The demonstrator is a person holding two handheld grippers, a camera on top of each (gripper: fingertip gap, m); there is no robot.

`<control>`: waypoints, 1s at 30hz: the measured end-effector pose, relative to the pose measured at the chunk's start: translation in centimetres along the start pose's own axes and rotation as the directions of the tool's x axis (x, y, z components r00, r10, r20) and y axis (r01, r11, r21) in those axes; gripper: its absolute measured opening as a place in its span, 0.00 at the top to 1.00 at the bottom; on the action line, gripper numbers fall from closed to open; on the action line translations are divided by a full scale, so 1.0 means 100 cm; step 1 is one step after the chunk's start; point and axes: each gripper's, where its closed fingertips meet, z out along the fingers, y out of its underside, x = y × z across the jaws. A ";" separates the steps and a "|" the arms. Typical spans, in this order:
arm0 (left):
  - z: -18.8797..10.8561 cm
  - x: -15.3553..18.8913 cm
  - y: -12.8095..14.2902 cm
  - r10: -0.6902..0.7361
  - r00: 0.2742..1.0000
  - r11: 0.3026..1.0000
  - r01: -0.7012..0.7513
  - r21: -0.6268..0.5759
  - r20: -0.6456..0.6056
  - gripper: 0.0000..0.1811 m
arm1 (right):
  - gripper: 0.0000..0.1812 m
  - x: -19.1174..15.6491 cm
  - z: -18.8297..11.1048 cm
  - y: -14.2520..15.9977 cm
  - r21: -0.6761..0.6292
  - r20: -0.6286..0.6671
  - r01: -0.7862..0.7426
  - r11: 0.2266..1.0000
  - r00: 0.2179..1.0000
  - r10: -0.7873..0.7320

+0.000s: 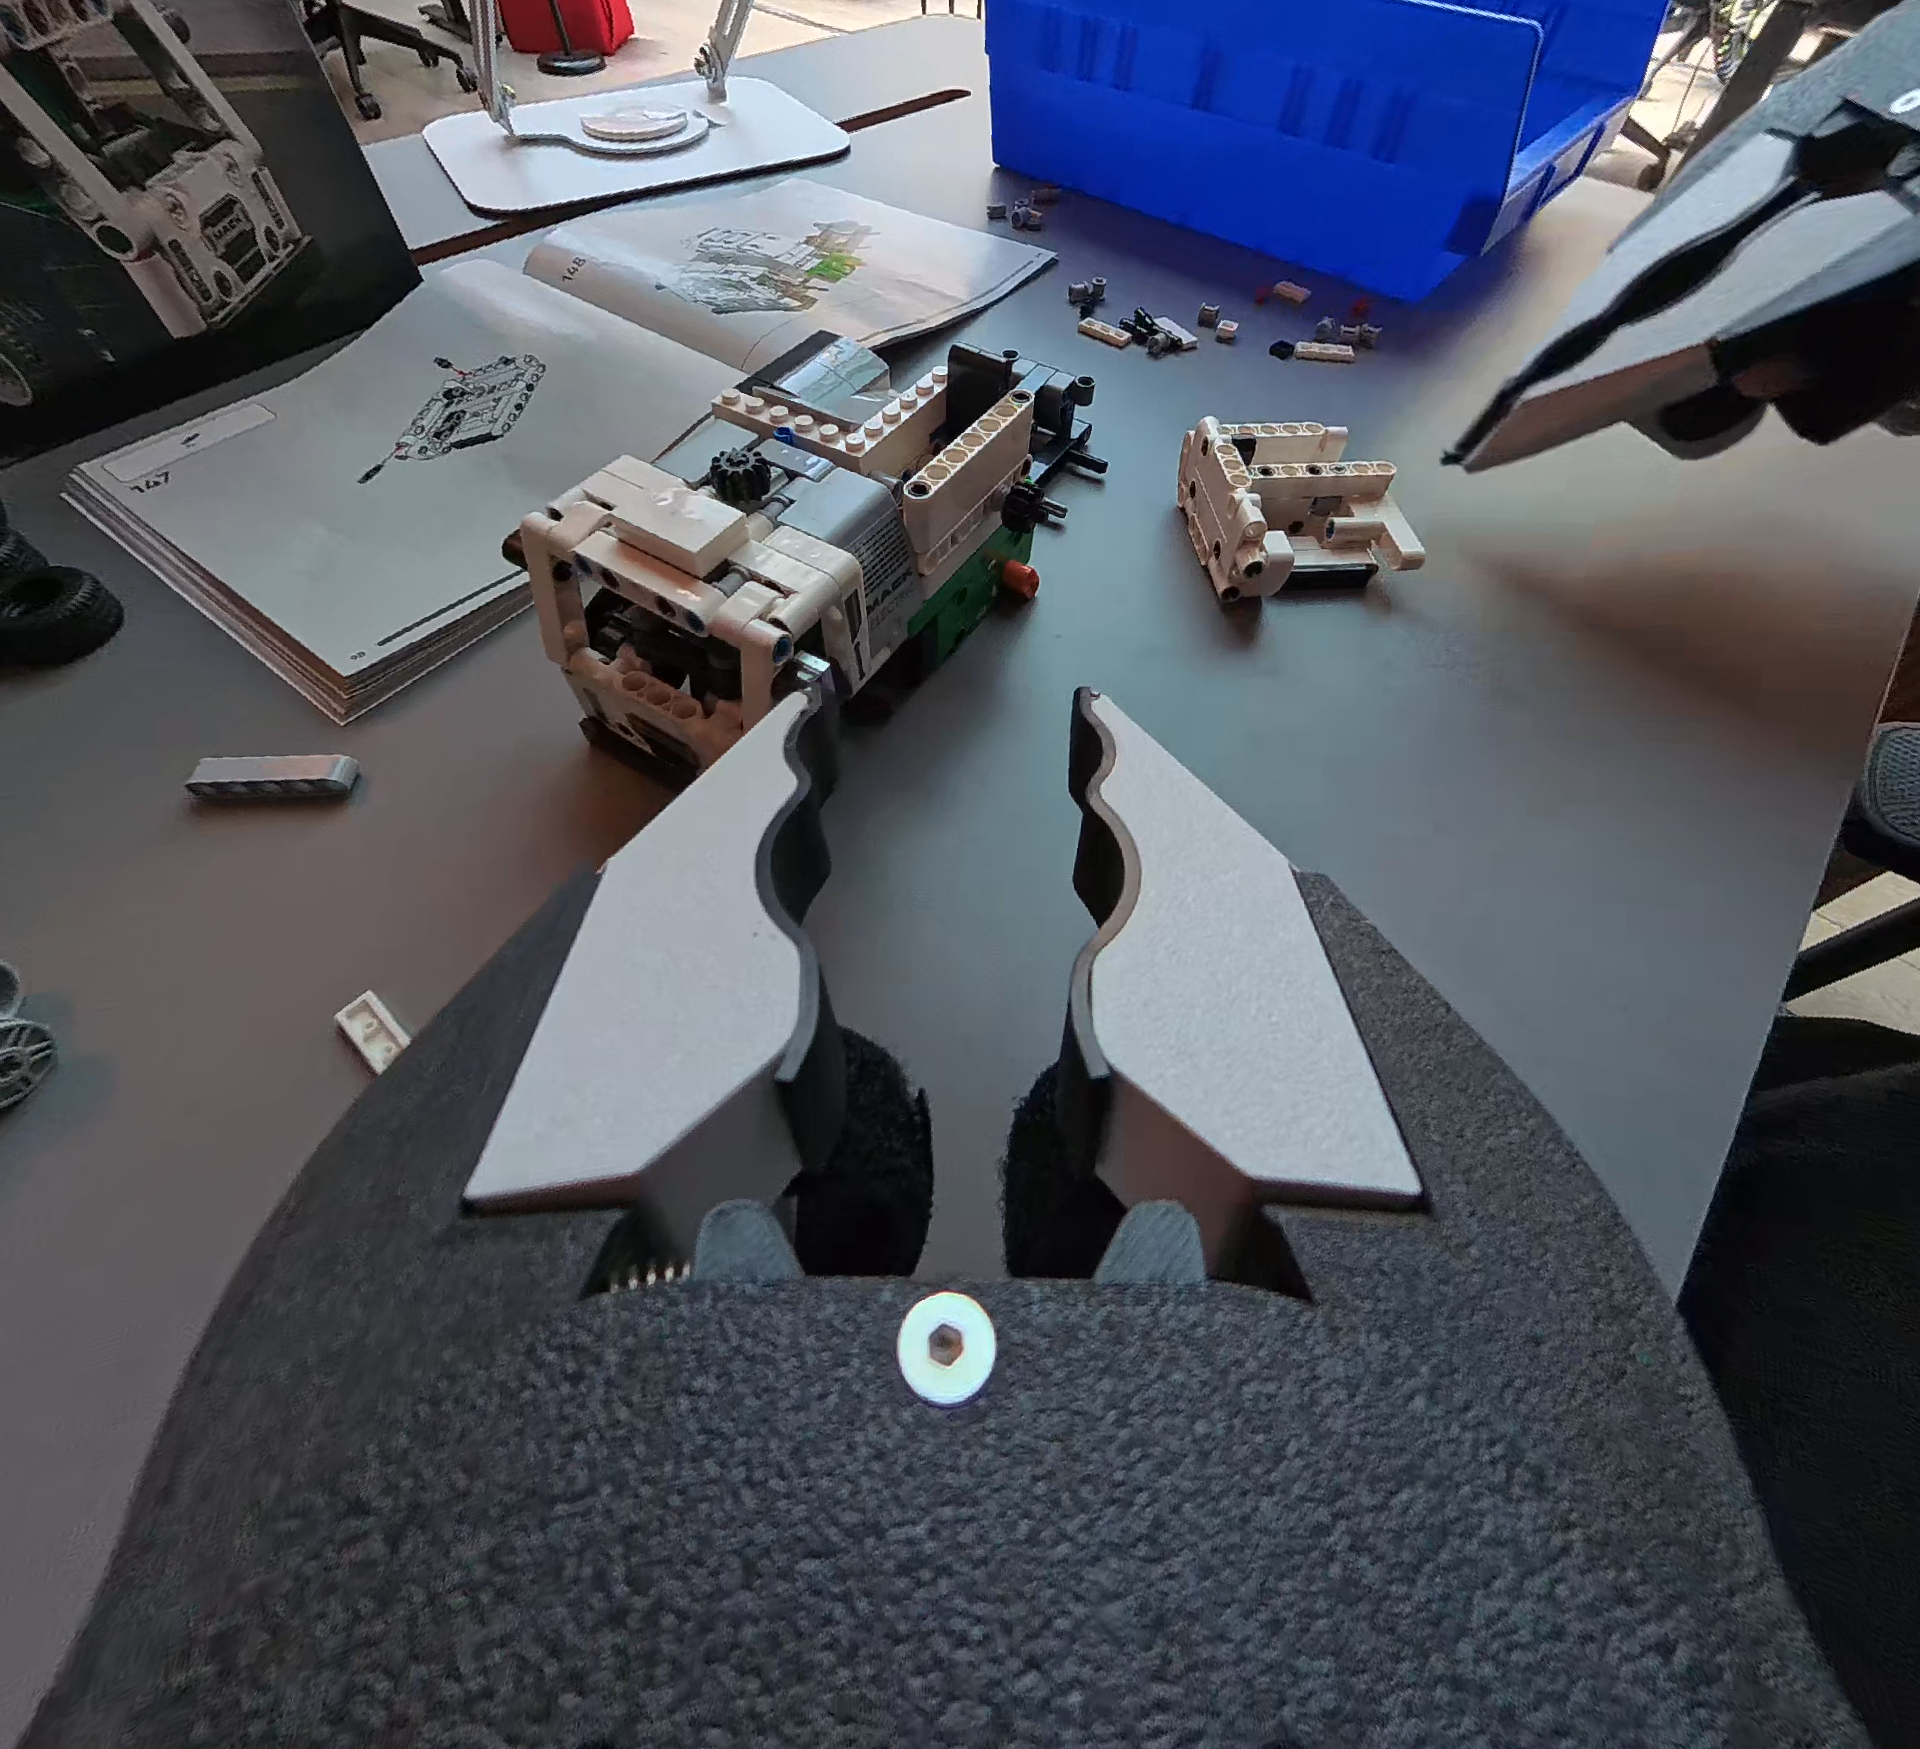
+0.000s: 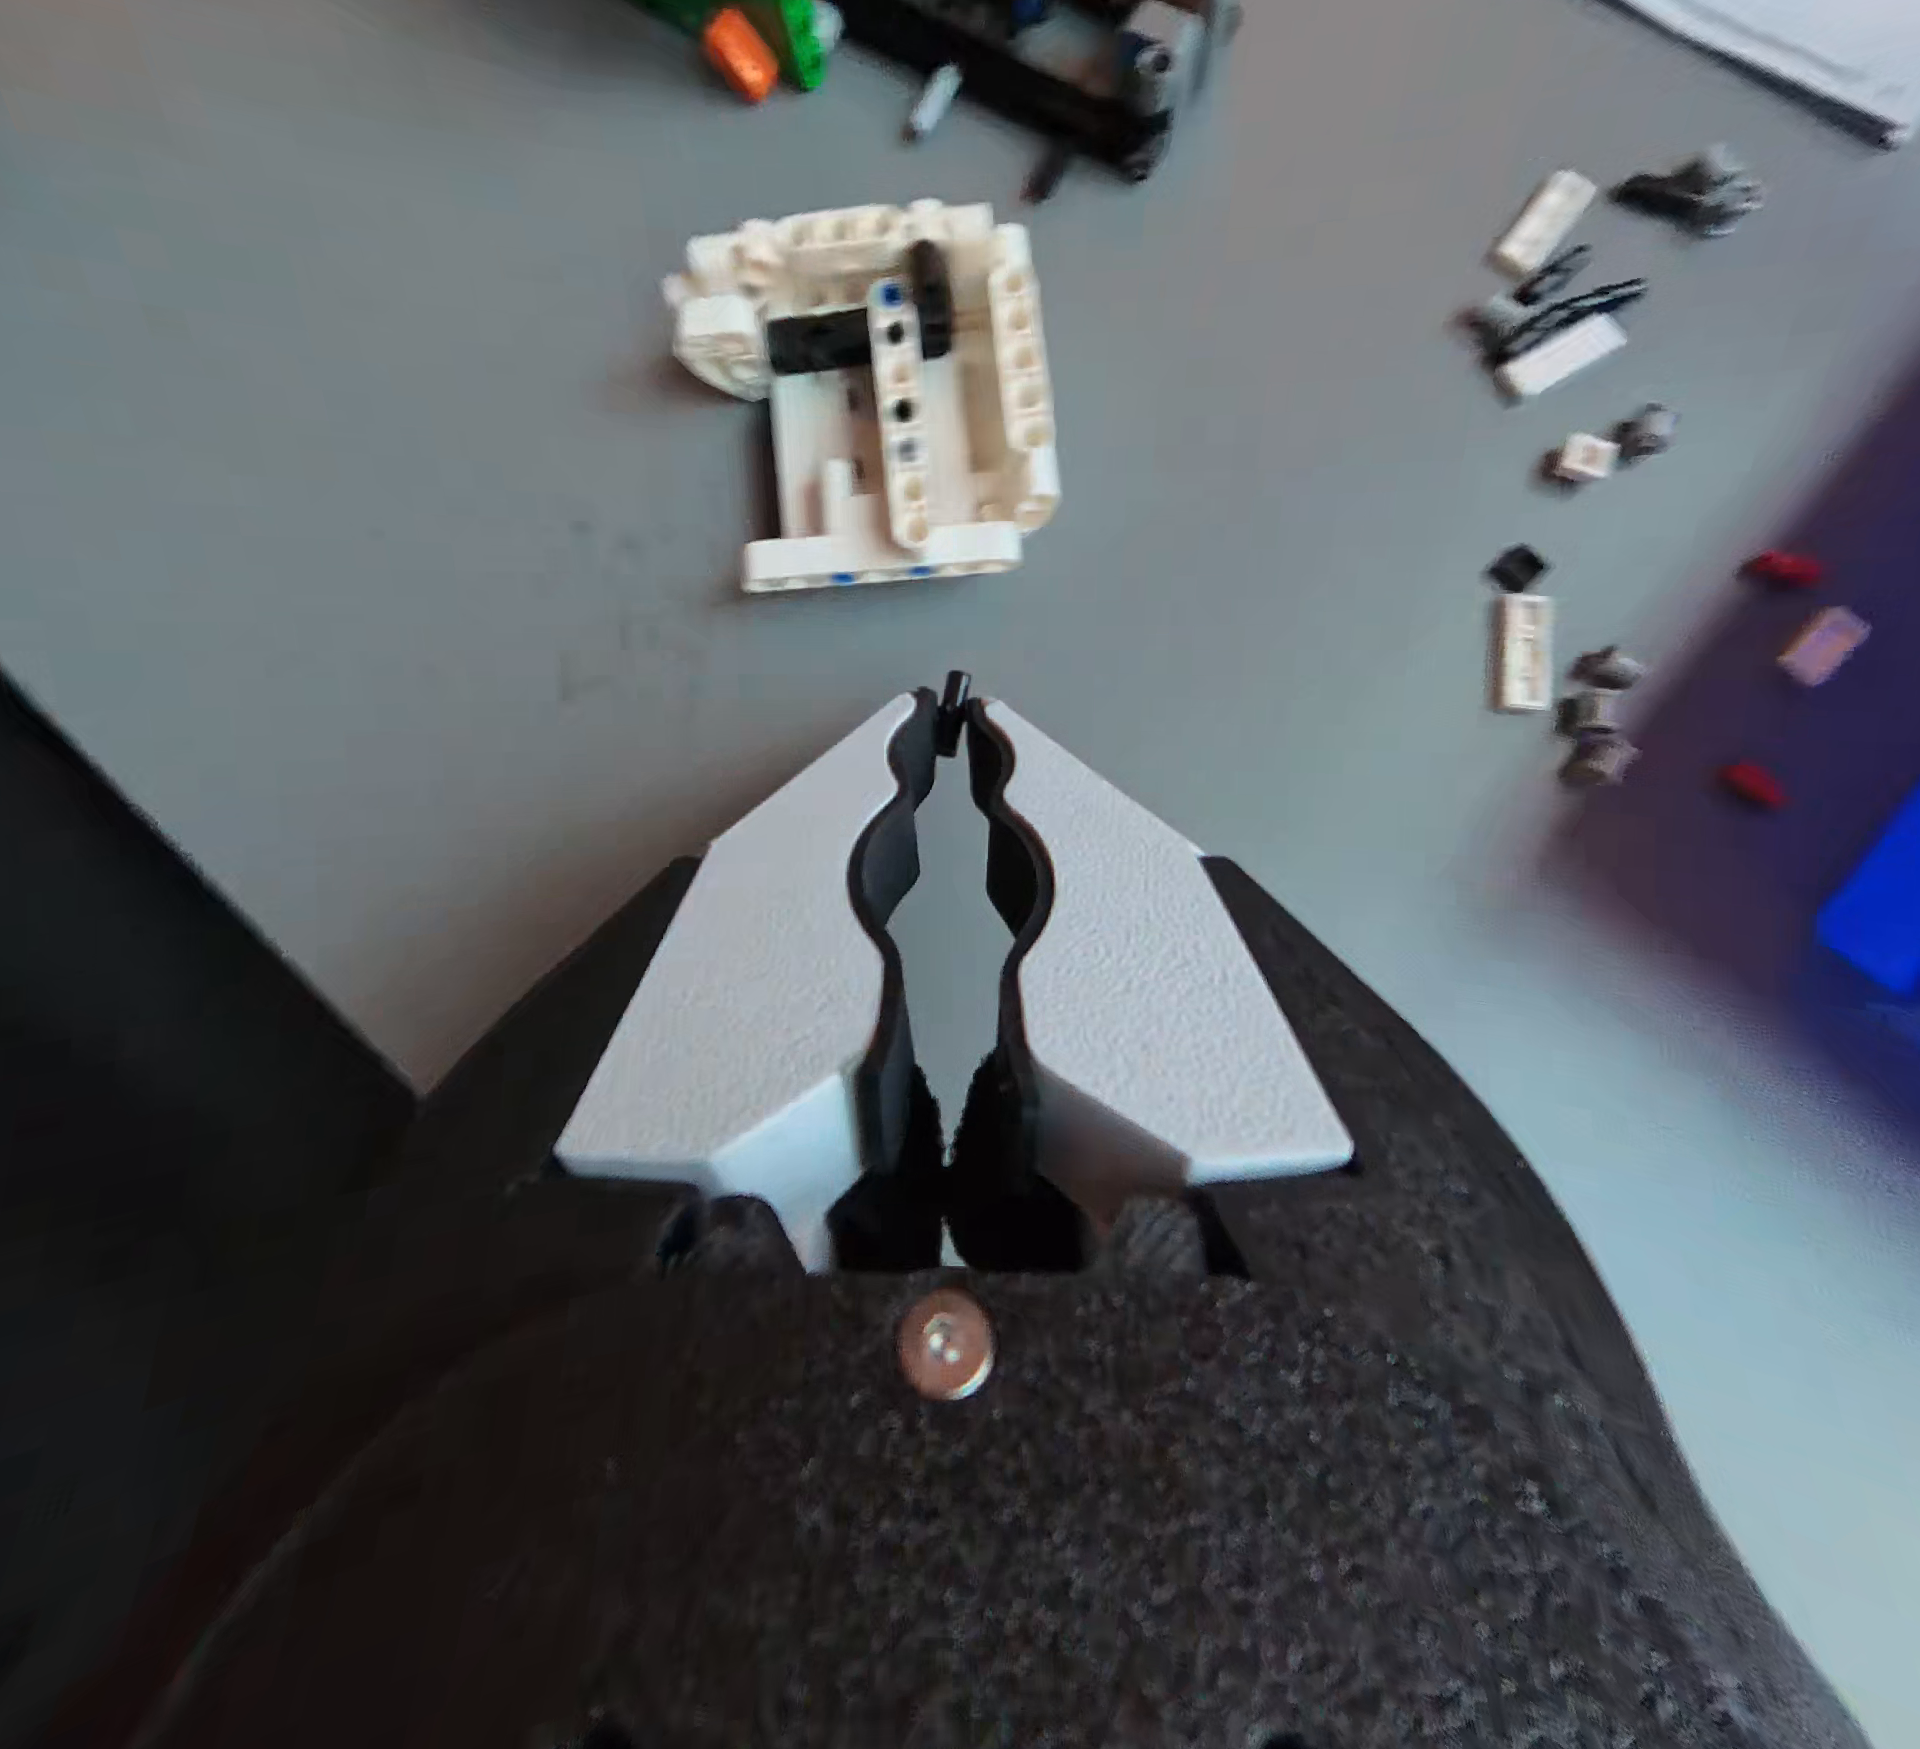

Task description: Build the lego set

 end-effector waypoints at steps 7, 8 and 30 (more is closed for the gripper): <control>-0.007 0.004 0.003 -0.013 1.000 1.000 0.013 -0.004 0.016 0.76 | 0.98 -0.043 0.023 -0.002 0.009 0.108 0.063 0.998 0.992 -0.064; -0.008 0.004 0.004 -0.012 1.000 1.000 0.012 -0.007 0.018 0.76 | 0.98 -0.043 0.024 -0.001 0.005 0.106 0.070 0.998 0.992 -0.070; -0.011 0.016 0.009 0.039 0.997 0.999 -0.038 -0.023 0.069 0.76 | 0.91 0.126 0.047 -0.079 0.166 -0.274 -0.132 0.977 0.946 0.174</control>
